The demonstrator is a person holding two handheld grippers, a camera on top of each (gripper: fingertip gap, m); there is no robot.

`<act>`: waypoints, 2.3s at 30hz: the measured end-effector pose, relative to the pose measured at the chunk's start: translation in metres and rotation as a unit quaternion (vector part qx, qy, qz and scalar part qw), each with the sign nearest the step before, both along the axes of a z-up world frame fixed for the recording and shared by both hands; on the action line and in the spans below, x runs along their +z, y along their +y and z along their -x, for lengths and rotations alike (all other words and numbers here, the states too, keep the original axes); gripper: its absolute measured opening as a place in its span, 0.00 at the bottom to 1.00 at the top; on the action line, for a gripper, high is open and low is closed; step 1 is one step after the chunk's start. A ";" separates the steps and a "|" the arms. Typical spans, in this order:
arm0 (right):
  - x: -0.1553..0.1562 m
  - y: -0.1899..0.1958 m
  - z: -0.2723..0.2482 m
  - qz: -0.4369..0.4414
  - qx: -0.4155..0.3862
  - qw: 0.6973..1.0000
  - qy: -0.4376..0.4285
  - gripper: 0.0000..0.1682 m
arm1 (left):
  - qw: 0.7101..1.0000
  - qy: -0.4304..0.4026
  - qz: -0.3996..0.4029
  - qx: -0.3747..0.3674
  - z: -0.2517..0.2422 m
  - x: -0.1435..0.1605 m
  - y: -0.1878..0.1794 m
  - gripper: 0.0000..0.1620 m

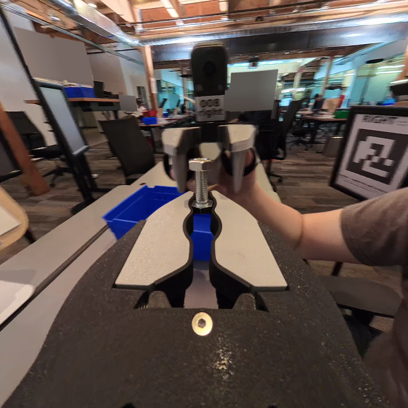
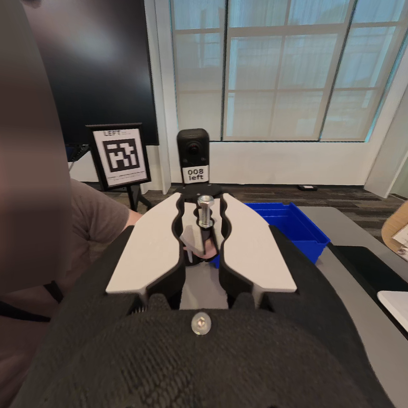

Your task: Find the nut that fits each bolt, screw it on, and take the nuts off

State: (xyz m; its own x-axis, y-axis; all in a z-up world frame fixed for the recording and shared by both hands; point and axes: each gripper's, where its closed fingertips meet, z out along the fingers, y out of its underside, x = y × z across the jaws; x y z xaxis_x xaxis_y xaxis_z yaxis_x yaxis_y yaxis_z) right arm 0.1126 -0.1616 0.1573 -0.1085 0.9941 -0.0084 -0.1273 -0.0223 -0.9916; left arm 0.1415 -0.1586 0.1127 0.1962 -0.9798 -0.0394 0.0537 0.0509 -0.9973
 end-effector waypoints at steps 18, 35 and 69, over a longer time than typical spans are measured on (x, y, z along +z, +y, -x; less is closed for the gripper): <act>-0.006 0.030 0.017 0.011 -0.223 0.975 0.019 0.16 | 0.993 0.001 -0.007 0.114 0.014 -0.004 0.032 0.06; -0.004 0.005 0.015 -0.011 -0.073 0.997 -0.004 0.09 | 1.000 0.002 -0.001 0.001 0.002 -0.001 0.004 0.06; -0.011 0.033 0.020 -0.014 -0.268 0.963 0.012 0.17 | 0.984 0.013 -0.035 0.173 0.022 -0.002 0.042 0.06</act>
